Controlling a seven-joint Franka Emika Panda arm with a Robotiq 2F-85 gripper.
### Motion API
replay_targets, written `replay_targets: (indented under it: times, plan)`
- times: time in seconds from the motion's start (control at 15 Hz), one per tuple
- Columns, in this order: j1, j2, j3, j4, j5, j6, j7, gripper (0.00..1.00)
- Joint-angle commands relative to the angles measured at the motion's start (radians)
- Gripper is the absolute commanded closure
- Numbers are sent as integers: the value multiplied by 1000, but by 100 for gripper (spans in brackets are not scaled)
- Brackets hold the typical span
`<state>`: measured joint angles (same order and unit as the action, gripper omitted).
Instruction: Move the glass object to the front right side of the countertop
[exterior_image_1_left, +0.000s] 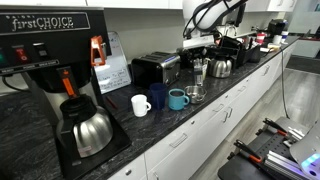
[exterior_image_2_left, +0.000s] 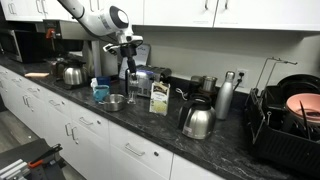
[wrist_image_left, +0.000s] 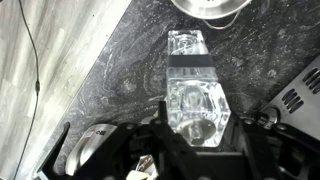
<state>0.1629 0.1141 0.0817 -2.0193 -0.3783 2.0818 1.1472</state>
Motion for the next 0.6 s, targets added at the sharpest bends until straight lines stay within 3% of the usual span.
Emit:
replay_targets:
  times: [0.0, 0.53]
  plan:
    - [0, 15, -1, 8, -3, -2, 7, 73]
    - [6, 49, 0, 15, 4, 35, -11, 73]
